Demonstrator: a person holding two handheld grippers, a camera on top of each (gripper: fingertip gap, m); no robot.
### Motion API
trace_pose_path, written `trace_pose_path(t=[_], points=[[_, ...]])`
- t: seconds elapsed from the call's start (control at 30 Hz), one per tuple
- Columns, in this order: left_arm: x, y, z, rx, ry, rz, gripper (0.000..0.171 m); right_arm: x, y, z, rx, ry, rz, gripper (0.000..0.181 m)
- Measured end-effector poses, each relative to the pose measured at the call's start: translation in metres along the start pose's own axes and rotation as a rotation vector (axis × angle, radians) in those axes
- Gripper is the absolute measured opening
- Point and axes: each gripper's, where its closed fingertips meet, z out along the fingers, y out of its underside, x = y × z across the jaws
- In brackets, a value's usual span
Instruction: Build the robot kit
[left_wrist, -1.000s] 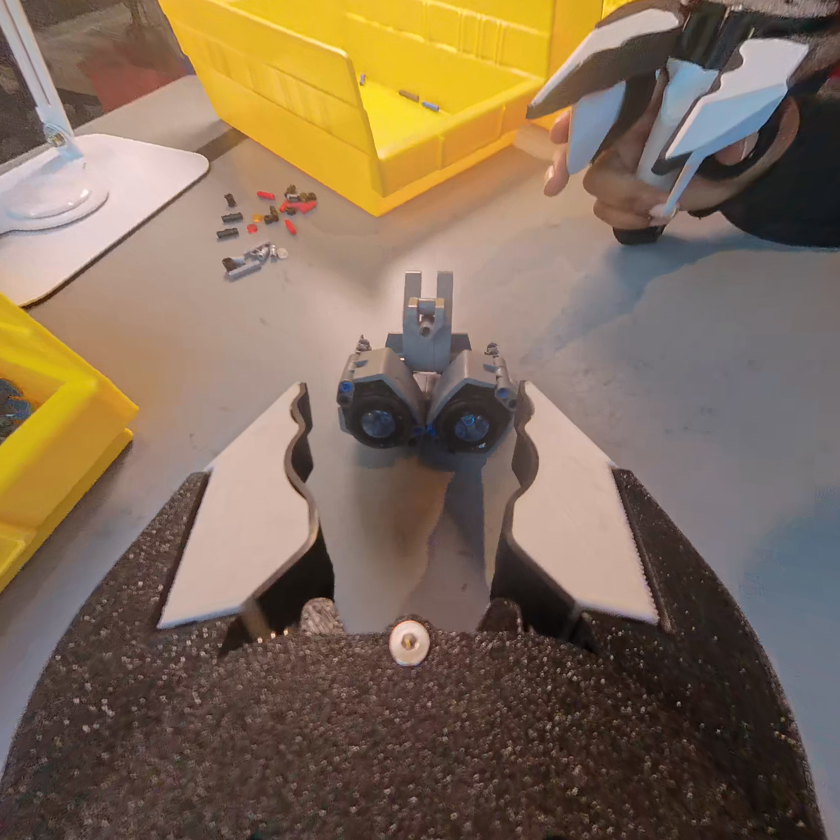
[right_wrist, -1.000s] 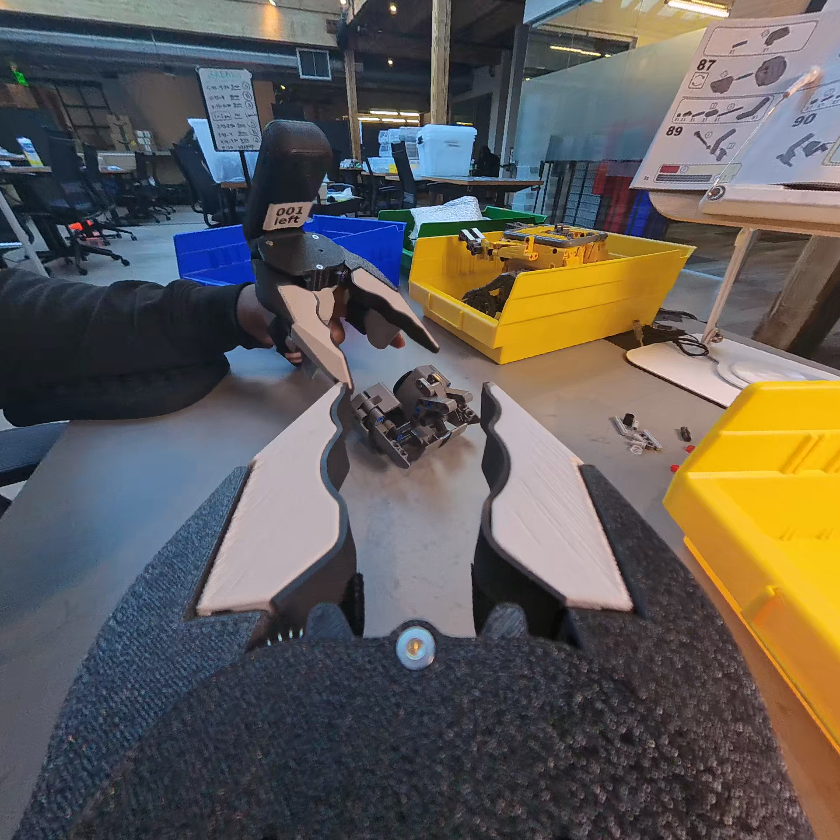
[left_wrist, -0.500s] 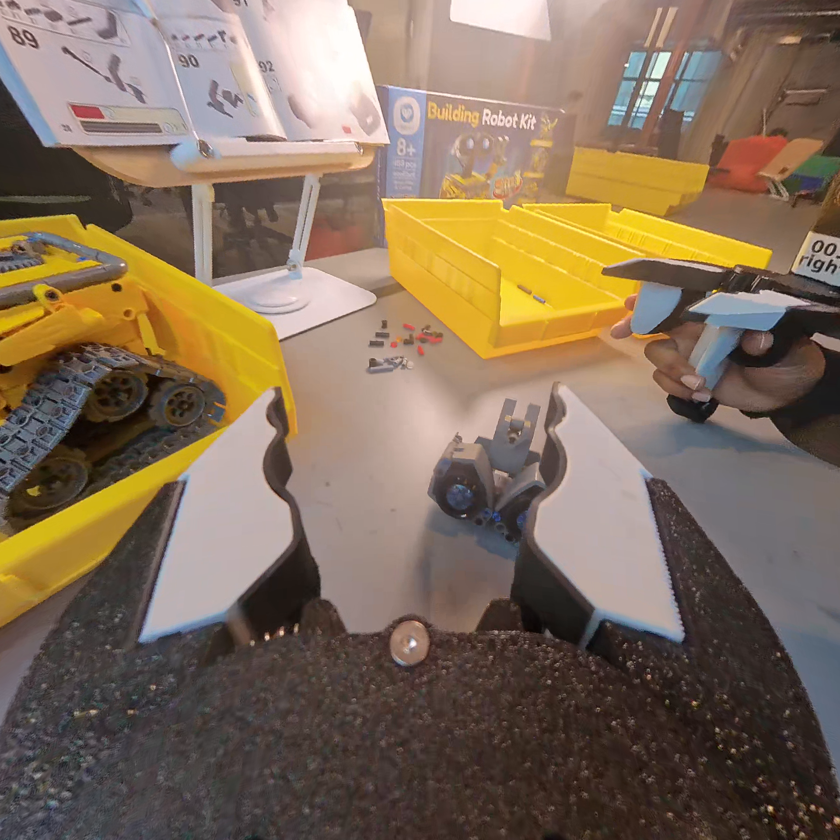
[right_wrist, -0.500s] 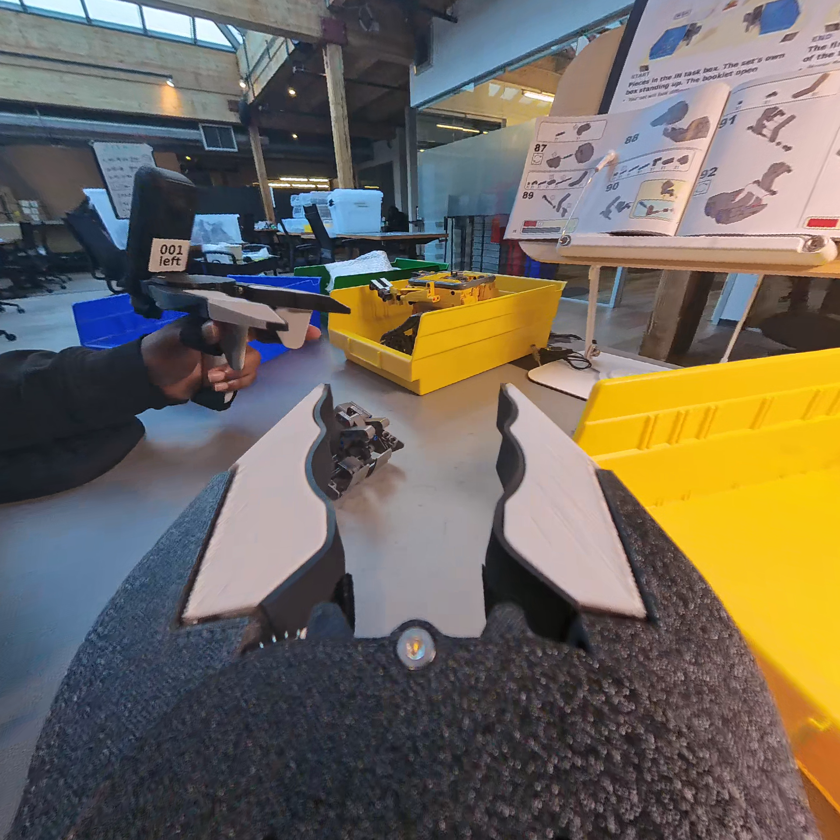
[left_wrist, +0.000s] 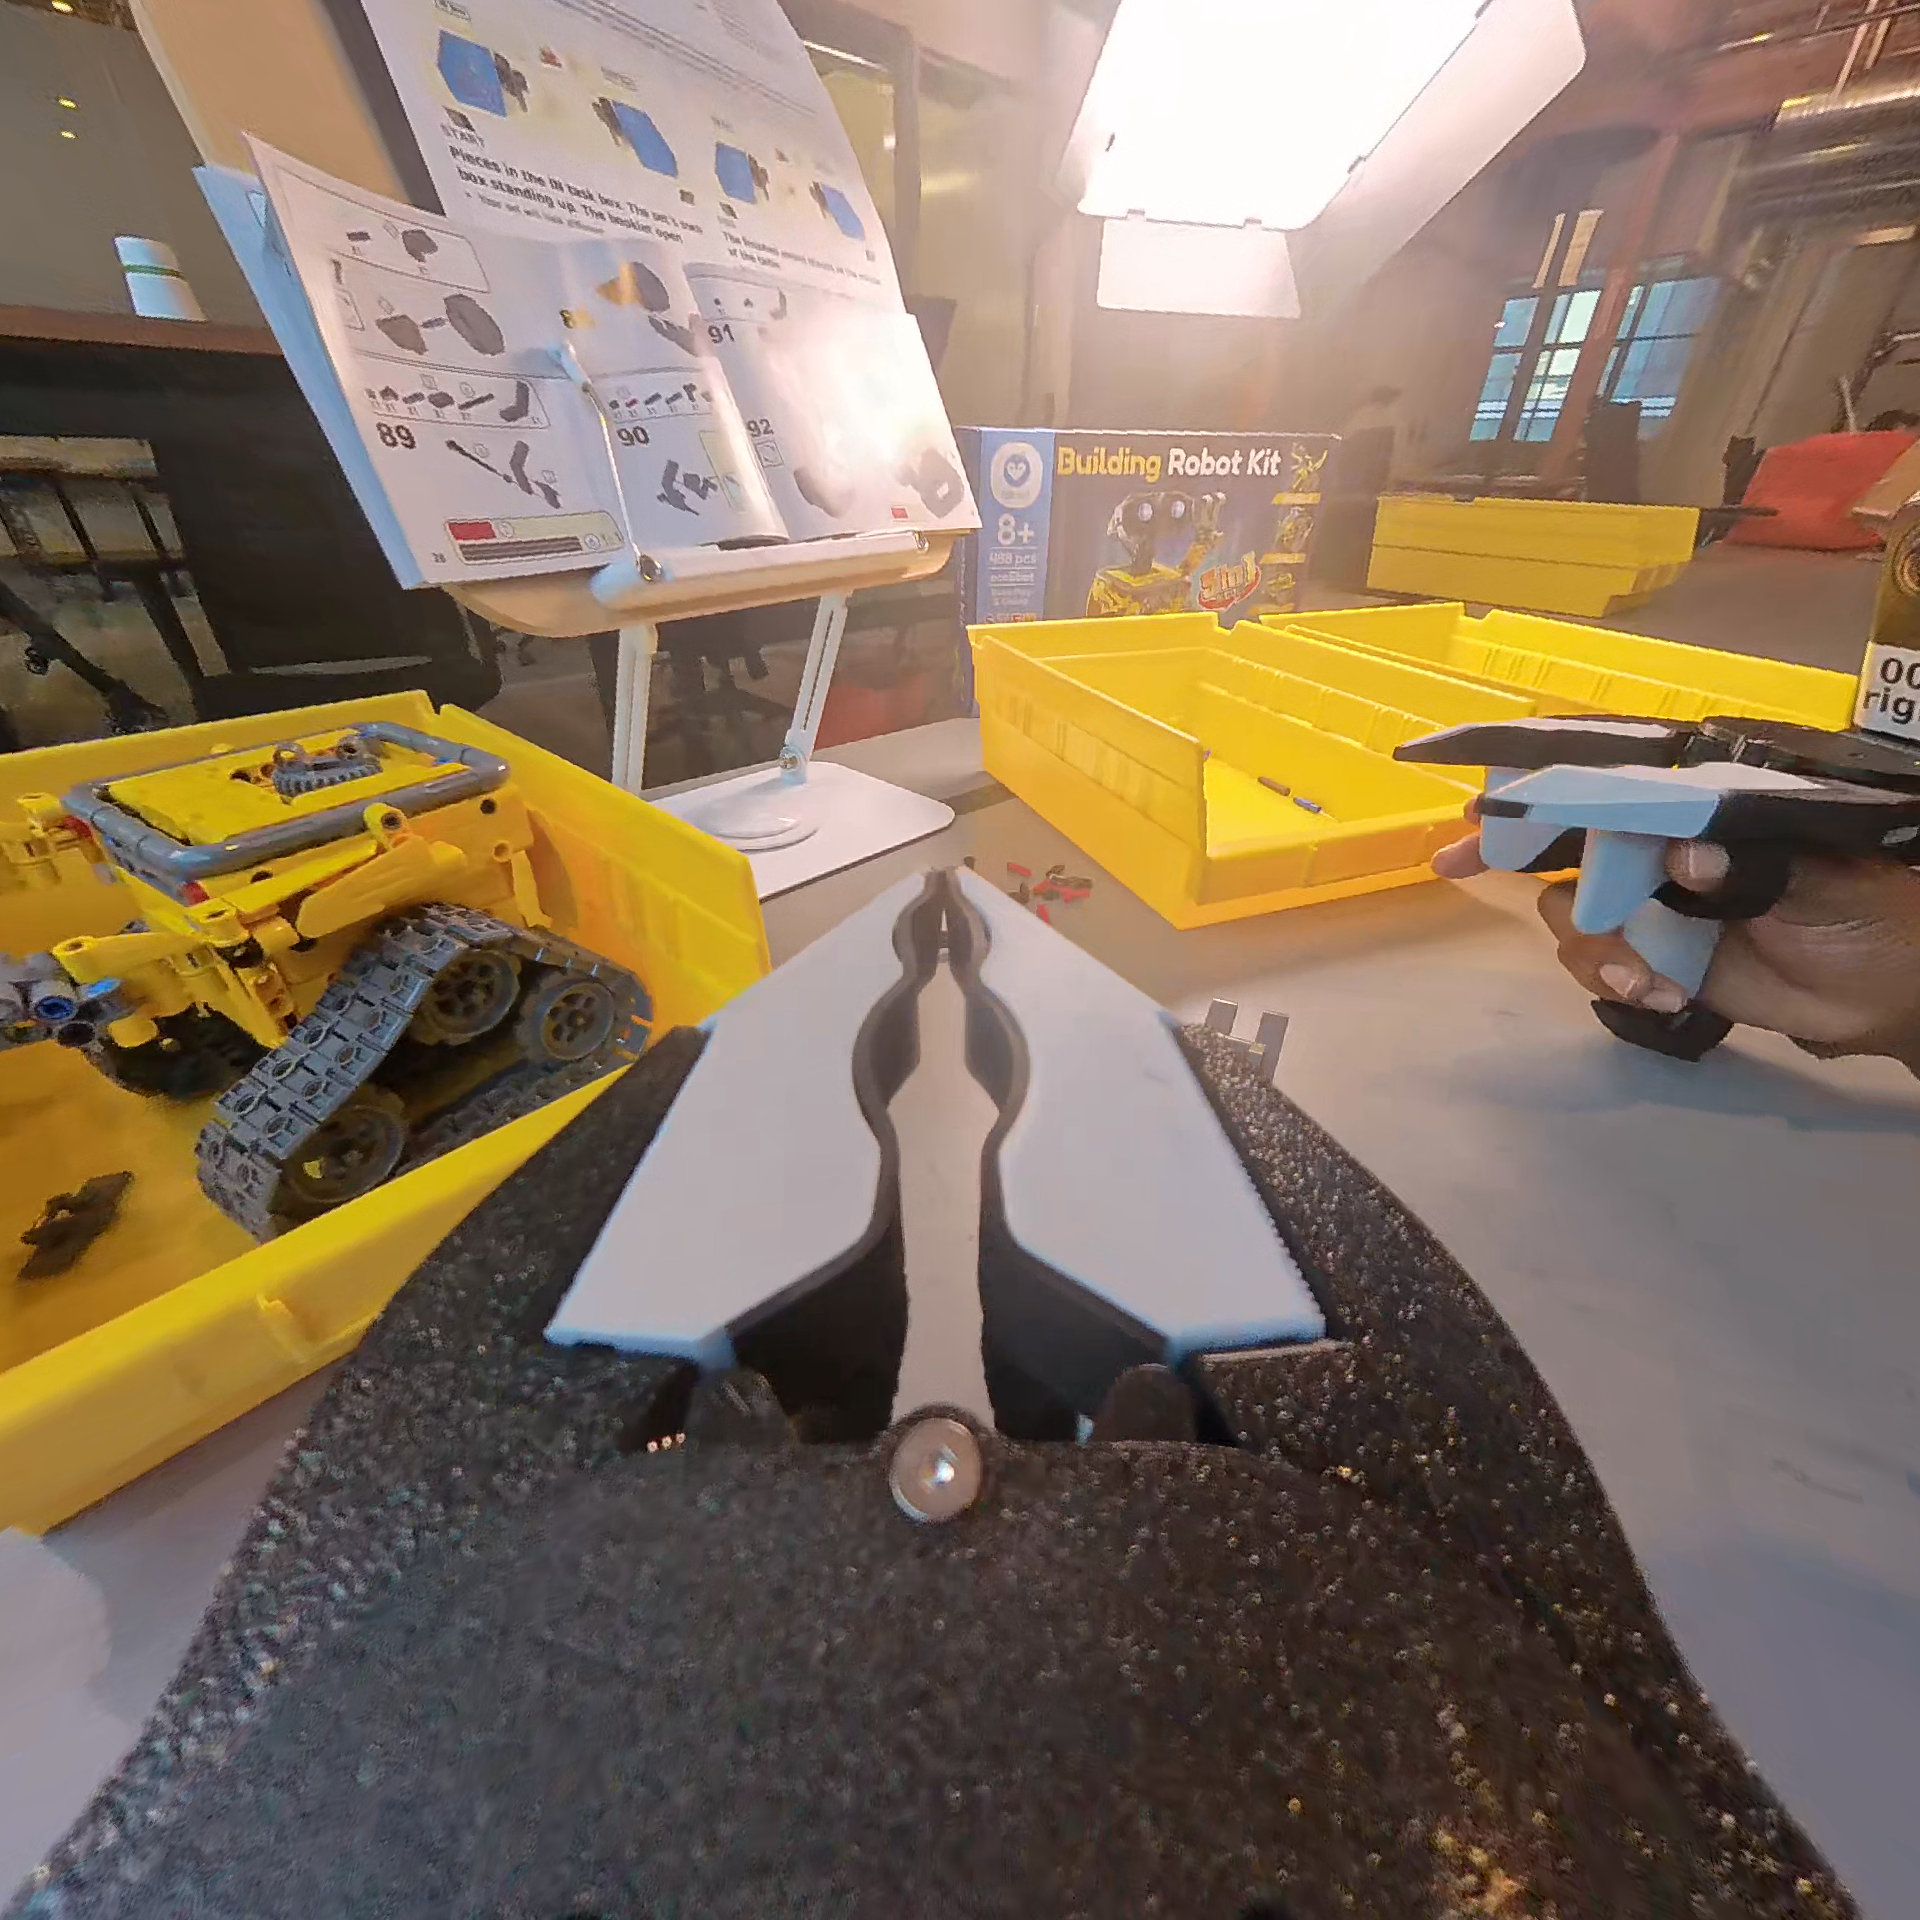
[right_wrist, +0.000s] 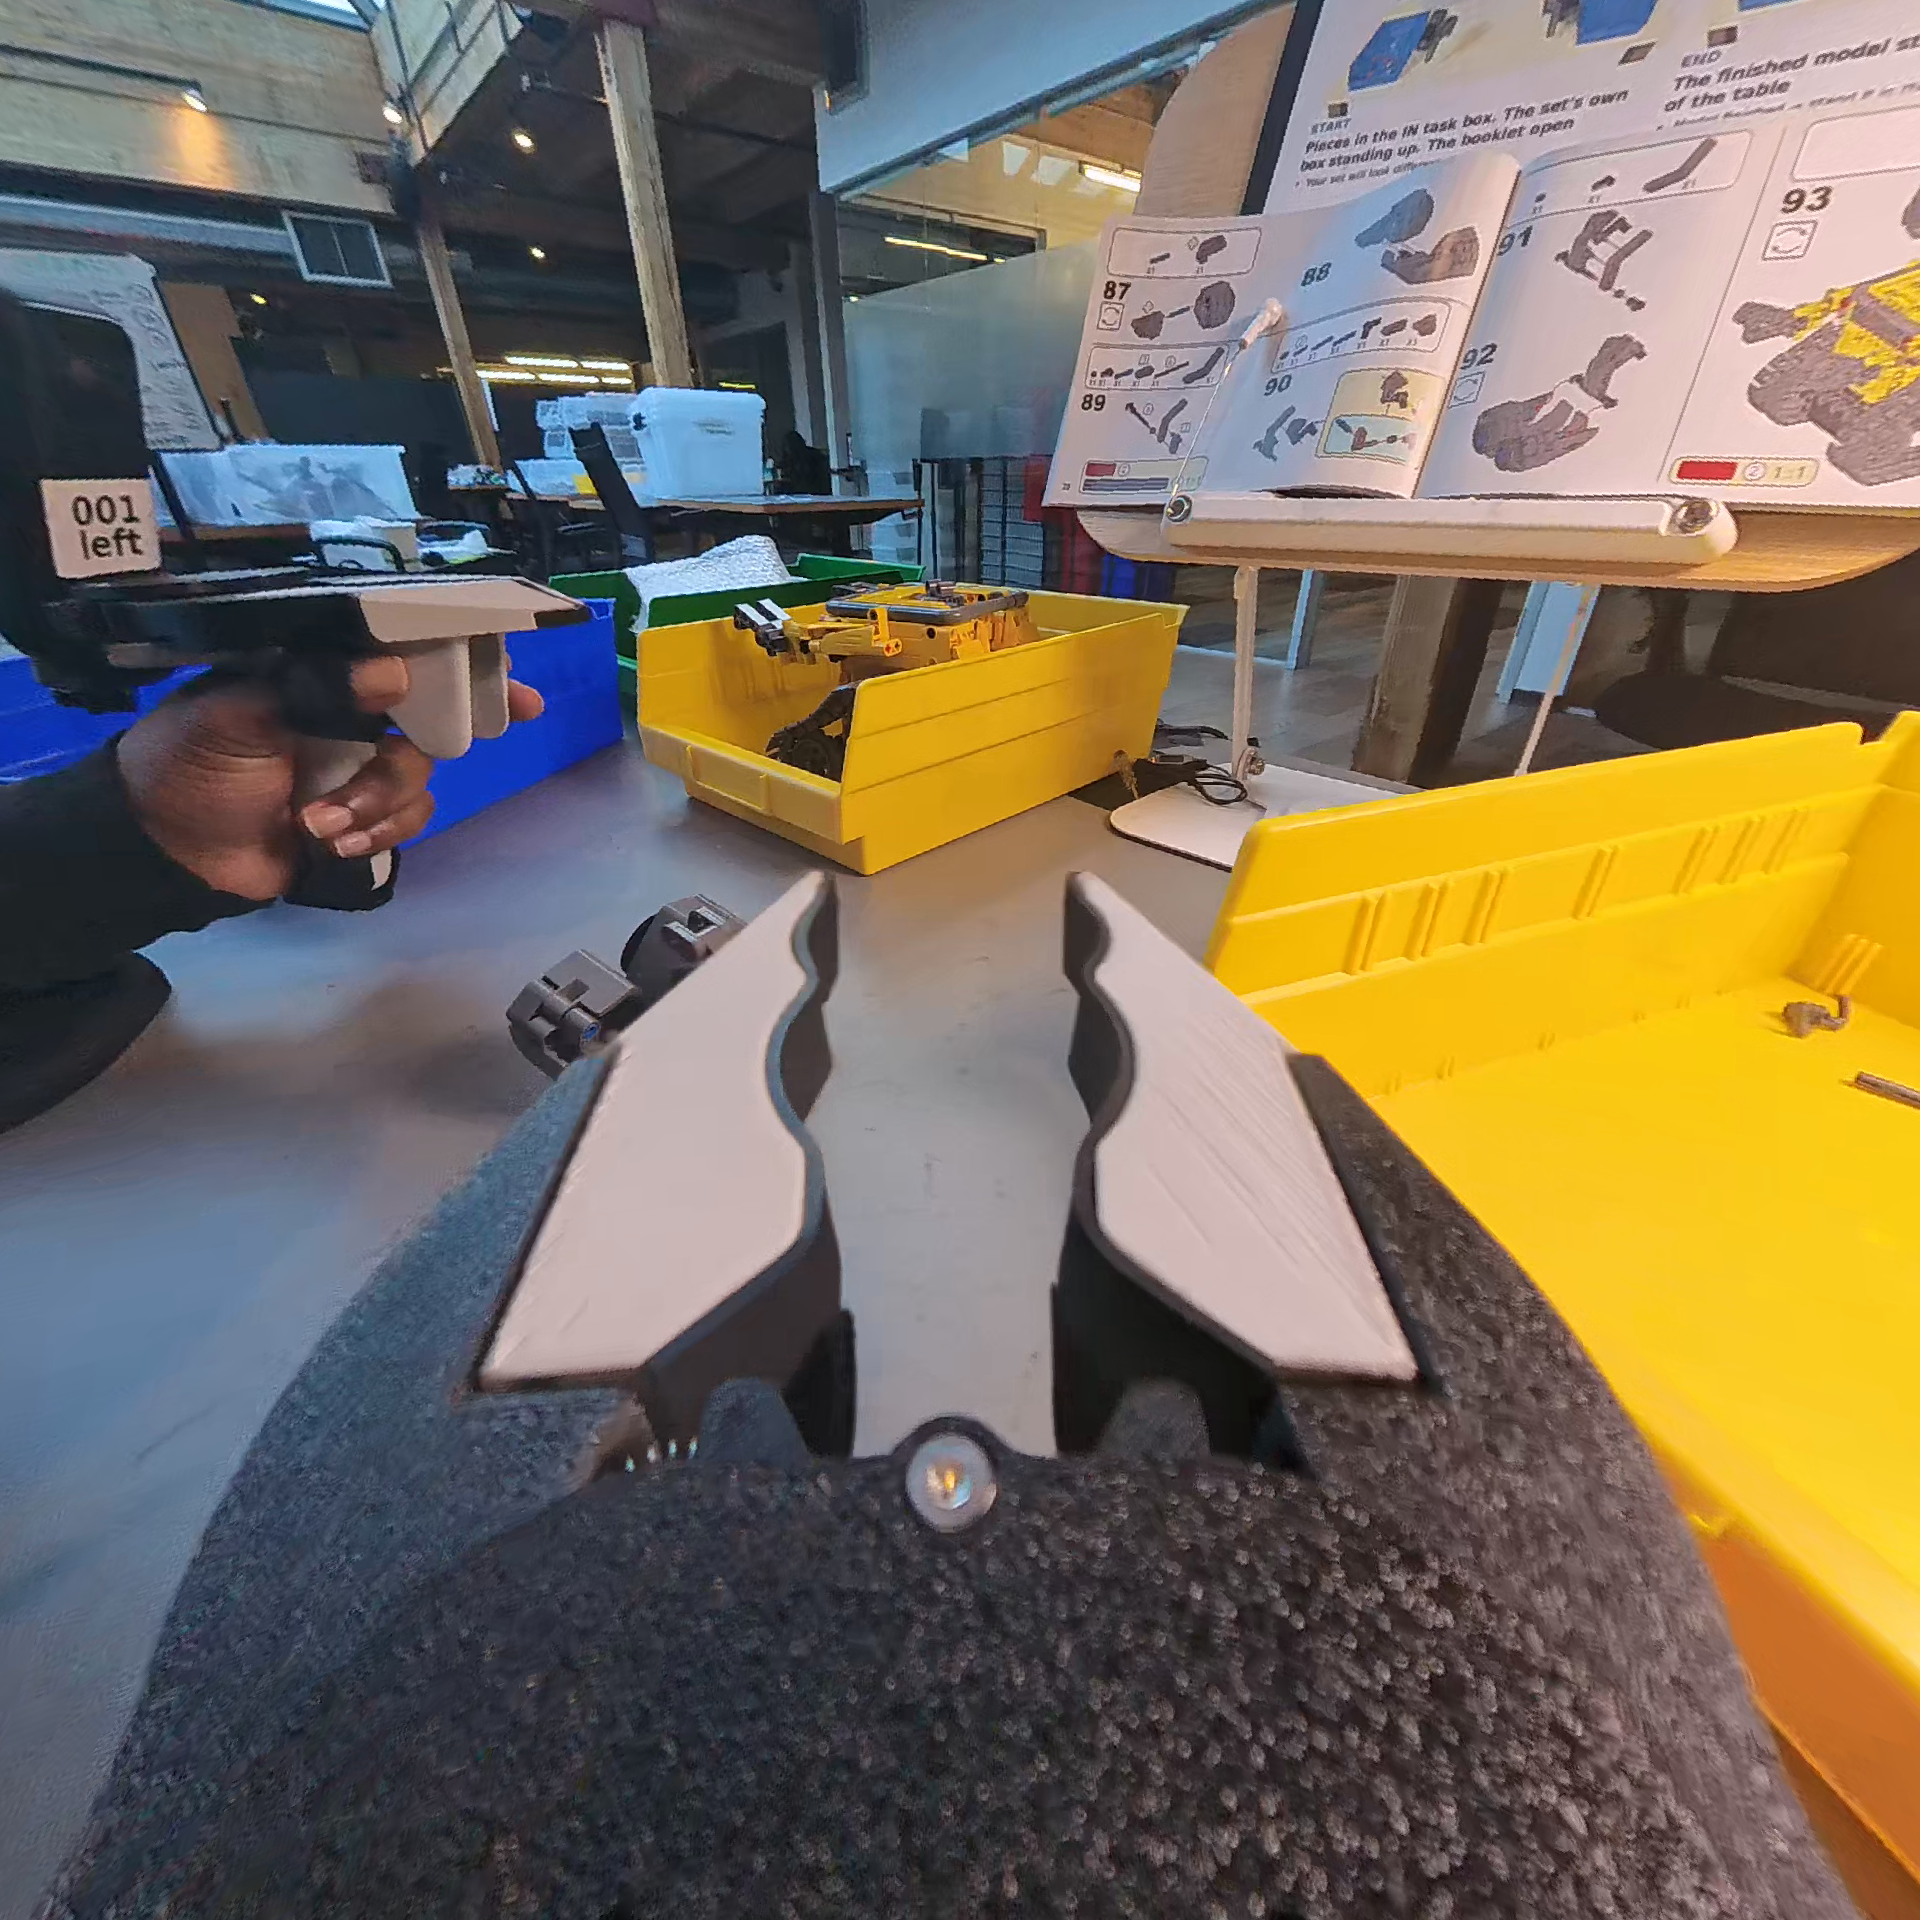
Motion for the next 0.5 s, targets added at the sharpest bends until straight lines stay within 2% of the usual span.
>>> trace_pose_path(t=[0.07,0.1,0.2,0.33,0.5], points=[[0.003,0.001,0.001,-0.007,0.006,0.009,0.0,0.0,-0.004,-0.002,0.028,0.0,-0.019,0.003],[0.005,0.0,0.001,-0.006,0.01,0.011,0.0,0.0,-0.007,-0.003,0.045,-0.004,-0.033,0.0],[0.008,-0.002,0.001,0.003,0.02,0.013,0.0,0.001,-0.014,-0.002,0.069,0.003,-0.058,0.0],[0.01,-0.006,0.0,0.02,0.02,0.012,0.01,0.014,-0.039,0.008,0.06,0.051,-0.12,0.0],[0.008,-0.009,-0.002,0.02,-0.008,0.049,0.036,0.051,-0.09,0.041,0.049,0.165,-0.285,0.01]])
